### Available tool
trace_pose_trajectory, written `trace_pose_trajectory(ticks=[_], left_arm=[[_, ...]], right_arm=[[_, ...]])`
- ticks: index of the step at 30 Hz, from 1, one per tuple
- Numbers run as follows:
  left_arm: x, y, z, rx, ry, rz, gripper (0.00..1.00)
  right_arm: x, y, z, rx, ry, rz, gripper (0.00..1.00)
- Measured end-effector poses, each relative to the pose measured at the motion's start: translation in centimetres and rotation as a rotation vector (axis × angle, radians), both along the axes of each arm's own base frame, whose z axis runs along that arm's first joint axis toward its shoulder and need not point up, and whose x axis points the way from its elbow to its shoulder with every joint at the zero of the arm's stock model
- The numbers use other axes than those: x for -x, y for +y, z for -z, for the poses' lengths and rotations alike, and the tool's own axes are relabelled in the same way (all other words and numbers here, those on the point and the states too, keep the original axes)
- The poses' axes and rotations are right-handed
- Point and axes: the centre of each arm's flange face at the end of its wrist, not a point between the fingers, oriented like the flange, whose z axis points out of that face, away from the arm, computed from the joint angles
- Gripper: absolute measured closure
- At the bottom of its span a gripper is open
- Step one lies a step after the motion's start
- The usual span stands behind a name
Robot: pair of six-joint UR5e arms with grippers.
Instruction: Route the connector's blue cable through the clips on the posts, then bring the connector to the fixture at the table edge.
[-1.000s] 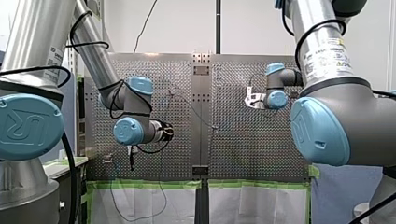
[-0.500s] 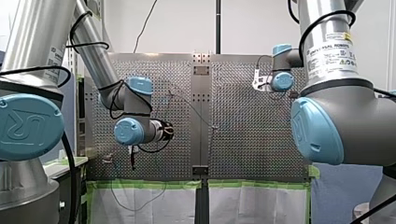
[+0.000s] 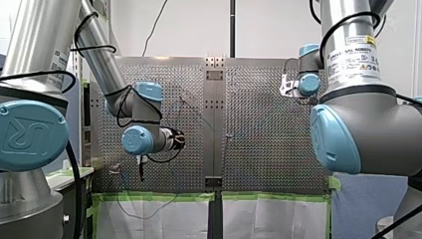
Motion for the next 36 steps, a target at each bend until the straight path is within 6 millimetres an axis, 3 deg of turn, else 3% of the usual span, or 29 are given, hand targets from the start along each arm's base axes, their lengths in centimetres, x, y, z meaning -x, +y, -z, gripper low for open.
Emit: trace_pose_trajectory(ticks=[11, 20, 36], left_arm=[[-0.1, 0.1, 0.0, 0.0, 0.002, -0.003, 0.0], [0.0, 0.2, 0.1, -0.002, 0.014, -0.003, 0.0], [0.1, 0.3, 0.3, 0.002, 0.032, -0.005, 0.0]], right_arm=[[2.7, -1.4, 1.2, -0.01, 0.0, 0.043, 1.0], [4.1, -4.0, 2.9, -0.011, 0.0, 0.017, 1.0], [6.4, -5.4, 2.9, 0.002, 0.005, -0.062, 1.0]])
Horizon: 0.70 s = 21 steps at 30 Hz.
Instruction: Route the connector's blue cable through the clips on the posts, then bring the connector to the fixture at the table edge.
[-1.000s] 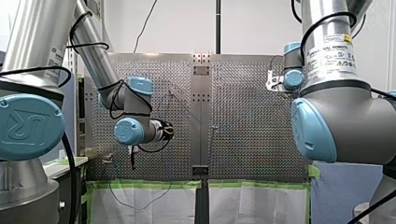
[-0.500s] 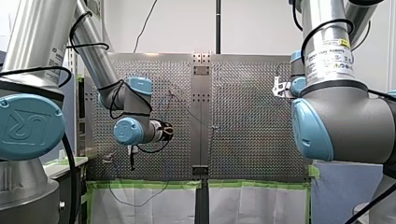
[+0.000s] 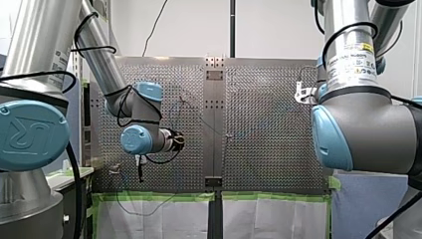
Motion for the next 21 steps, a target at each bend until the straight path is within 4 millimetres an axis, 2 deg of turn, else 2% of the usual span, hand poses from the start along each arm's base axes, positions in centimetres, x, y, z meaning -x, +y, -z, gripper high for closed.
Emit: trace_pose_trajectory(ticks=[9, 21], left_arm=[[0.1, 0.0, 0.1, -0.002, 0.006, 0.0, 0.0], [0.1, 0.1, 0.1, -0.004, 0.008, -0.002, 0.0]], right_arm=[[1.5, -0.1, 0.4, -0.022, 0.007, -0.042, 1.0], [2.4, -0.7, 0.2, 0.016, -0.013, -0.107, 1.0]])
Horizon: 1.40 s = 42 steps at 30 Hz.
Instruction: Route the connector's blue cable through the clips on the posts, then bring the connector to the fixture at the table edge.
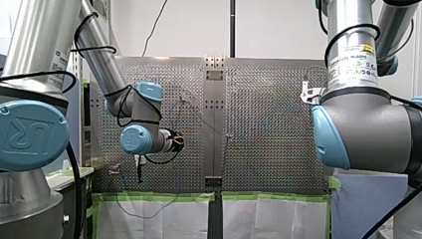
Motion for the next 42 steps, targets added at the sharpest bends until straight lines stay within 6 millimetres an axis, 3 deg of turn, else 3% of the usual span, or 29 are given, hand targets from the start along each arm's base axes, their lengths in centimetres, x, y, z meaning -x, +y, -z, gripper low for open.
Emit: trace_pose_trajectory(ticks=[20, 42], left_arm=[[0.1, 0.1, 0.1, -0.005, 0.006, -0.001, 0.0], [0.0, 0.1, 0.1, -0.005, 0.006, 0.0, 0.0]], right_arm=[[-0.4, -0.2, 1.8, -0.018, -0.013, -0.154, 1.0], [2.1, -1.2, 0.9, -0.012, -0.016, -0.098, 1.0]])
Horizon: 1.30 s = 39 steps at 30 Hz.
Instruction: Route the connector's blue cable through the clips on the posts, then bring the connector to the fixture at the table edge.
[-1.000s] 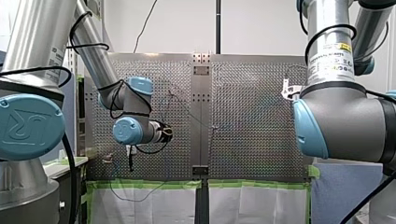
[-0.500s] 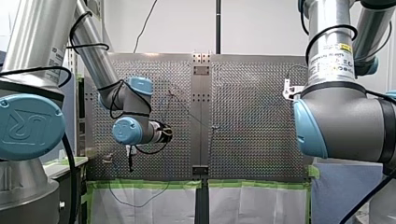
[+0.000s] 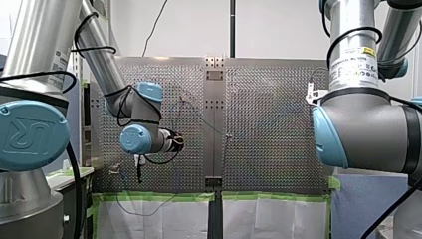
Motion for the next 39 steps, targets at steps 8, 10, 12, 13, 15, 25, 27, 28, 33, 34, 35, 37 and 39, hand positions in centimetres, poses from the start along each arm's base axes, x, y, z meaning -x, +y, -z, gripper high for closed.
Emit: trace_pose_trajectory(ticks=[8, 10, 12, 13, 15, 25, 27, 28, 33, 34, 35, 37, 39], left_arm=[[0.0, 0.0, 0.0, 0.0, 0.0, -0.001, 0.0], [0.0, 0.0, 0.0, 0.0, 0.0, -0.001, 0.0], [0.0, 0.0, 0.0, 0.0, 0.0, 0.0, 0.0], [0.0, 0.0, 0.0, 0.0, 0.0, 0.0, 0.0], [0.0, 0.0, 0.0, 0.0, 0.0, 0.0, 0.0], [0.0, 0.0, 0.0, 0.0, 0.0, 0.0, 0.0], [0.0, 0.0, 0.0, 0.0, 0.0, 0.0, 0.0], [0.0, 0.0, 0.0, 0.0, 0.0, 0.0, 0.0], [0.0, 0.0, 0.0, 0.0, 0.0, 0.0, 0.0], [0.0, 0.0, 0.0, 0.001, -0.001, 0.0, 0.0], [0.0, 0.0, 0.0, 0.001, -0.001, 0.0, 0.0], [0.0, 0.0, 0.0, 0.001, -0.001, 0.0, 0.0], [0.0, 0.0, 0.0, 0.0, 0.0, 0.0, 0.0]], right_arm=[[0.2, -0.3, -0.5, 0.005, 0.011, 0.009, 1.0], [0.1, -0.3, -0.5, 0.008, 0.014, 0.008, 1.0], [0.0, -0.4, -0.5, 0.01, 0.017, 0.007, 1.0], [0.0, -0.4, -0.5, 0.011, 0.019, 0.007, 1.0], [-0.1, -0.4, -0.4, 0.012, 0.024, 0.005, 1.0], [-0.6, -0.6, 0.9, 0.003, 0.044, -0.007, 1.0], [-0.7, -0.6, 1.1, 0.004, 0.046, -0.012, 1.0], [-0.7, -0.7, 1.1, 0.006, 0.047, -0.014, 1.0], [-0.9, -0.9, 0.9, 0.016, 0.049, -0.022, 1.0], [-0.9, -0.9, 0.9, 0.017, 0.049, -0.023, 1.0], [-0.9, -1.0, 0.8, 0.019, 0.05, -0.024, 1.0], [-1.0, -1.0, 0.7, 0.022, 0.05, -0.026, 1.0], [-1.1, -1.1, 0.6, 0.024, 0.051, -0.026, 1.0]])
